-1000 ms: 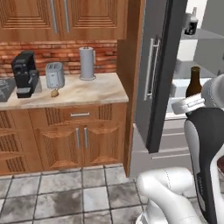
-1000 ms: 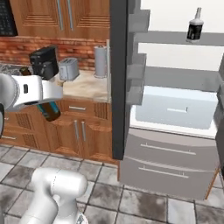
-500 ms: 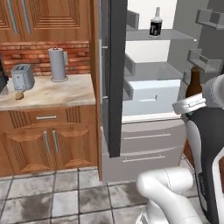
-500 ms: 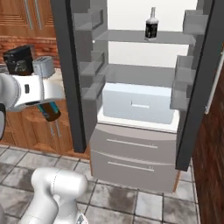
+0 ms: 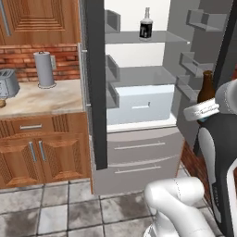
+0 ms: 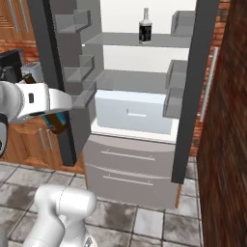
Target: Place the beer and liquor on the top shelf of the fridge to keep them out of children's reach, and place the onion on lower shelves for easy access.
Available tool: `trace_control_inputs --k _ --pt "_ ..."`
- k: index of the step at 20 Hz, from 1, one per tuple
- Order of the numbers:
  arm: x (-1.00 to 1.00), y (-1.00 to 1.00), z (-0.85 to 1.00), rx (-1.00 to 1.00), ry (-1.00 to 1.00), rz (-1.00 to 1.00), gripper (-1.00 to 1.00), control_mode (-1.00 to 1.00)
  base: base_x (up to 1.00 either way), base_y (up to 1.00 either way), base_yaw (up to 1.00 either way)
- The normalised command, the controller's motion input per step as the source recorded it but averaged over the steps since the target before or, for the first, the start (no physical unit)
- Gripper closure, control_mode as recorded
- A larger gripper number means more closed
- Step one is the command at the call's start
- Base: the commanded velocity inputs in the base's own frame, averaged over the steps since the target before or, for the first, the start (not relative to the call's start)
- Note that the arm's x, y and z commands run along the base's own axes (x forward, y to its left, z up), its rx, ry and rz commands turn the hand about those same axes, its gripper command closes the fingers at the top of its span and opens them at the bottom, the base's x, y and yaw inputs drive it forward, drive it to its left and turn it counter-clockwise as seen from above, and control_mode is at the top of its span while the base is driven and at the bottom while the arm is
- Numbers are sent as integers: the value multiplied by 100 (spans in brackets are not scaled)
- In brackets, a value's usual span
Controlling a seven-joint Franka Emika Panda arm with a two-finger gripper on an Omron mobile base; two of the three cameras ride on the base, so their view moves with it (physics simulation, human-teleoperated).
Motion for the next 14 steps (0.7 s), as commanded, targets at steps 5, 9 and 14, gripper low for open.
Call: trace_control_inputs --k 5,9,14 --pt "0 0 0 0 0 0 100 100 36 -7 -4" --pt "0 0 0 0 0 0 100 100 52 -3 -4" --pt "0 0 0 0 0 0 100 100 59 -9 -2"
